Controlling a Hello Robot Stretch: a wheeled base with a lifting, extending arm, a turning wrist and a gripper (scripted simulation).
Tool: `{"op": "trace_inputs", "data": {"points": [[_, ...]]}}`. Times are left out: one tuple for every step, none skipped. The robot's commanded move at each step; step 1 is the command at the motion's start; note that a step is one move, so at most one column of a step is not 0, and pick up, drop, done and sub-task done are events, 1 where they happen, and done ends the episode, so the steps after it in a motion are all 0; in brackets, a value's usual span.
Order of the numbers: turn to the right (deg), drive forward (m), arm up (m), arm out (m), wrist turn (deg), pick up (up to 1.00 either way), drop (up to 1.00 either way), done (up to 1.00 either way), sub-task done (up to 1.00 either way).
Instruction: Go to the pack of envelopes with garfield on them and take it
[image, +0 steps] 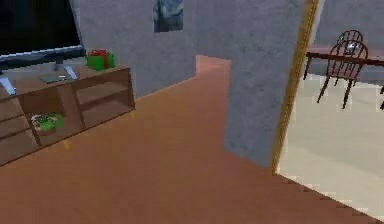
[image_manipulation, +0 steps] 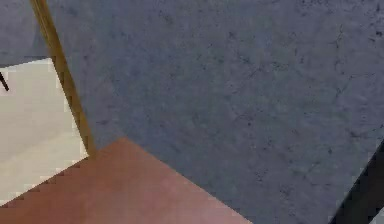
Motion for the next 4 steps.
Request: {"op": "trace_inputs", "data": {"points": [[0.0,1.0,0.0,0.0,0.0,0.0,0.0,0.0,0.0],[0.0,1.0,0.0,0.0,0.0,0.0,0.0,0.0,0.0],[-45.0,0.0,0.0,0.0,0.0,0.0,0.0,0.0,0.0],[-12.0,0.0,0.0,0.0,0.0,0.0,0.0,0.0,0.0]]}}
